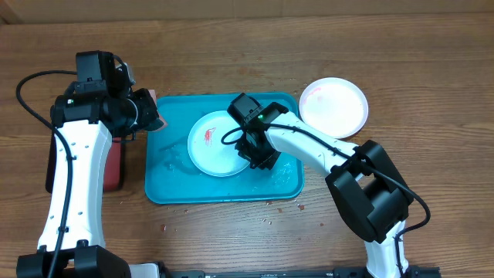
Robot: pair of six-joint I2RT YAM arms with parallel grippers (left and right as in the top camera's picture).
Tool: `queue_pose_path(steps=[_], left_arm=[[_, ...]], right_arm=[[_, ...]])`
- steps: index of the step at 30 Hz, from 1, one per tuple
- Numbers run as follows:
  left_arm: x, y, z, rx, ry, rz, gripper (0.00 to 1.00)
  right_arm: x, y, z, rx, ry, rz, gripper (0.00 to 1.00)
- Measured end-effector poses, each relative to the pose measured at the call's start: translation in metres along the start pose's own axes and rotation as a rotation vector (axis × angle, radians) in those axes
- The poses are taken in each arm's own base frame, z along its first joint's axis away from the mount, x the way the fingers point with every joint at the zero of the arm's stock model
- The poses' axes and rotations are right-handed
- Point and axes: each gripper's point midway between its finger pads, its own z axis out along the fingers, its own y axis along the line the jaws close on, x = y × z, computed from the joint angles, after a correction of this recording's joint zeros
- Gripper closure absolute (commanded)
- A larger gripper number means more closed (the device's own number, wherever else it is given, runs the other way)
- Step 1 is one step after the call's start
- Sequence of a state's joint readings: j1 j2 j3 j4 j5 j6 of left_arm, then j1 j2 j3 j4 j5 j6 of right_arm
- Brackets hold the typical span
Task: Clean dirty plates on tray and stack at the side
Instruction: 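Scrub the light-blue plate with the sponge in the left gripper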
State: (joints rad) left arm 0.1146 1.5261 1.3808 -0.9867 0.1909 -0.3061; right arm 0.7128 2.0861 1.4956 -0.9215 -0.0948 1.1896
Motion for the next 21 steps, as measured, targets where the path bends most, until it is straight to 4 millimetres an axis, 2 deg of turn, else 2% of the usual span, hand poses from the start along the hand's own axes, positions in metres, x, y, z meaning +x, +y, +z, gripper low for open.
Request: queue_pose_path(steps=[9,14,21], left_arm=[[-0.0002,0.0007,0.0000,-0.004,-0.001,0.000,0.96],[-0.0006,0.0012,0.0000,-0.007,-0.003,0.000,0.96],[-0.0015,0.0009,0.0000,-0.006,-0.007,0.001,0.96]], right_arm=[[-0.0030,-0.0021,0.0022,0.019,-0.054,-0.009,0.78],[-0.0030,0.0010,0.0088,-0.014,-0.065,-0.012,0.94],[-0.0044,0.0068,0.0064,-0.044,-0.075,-0.105,0.96]])
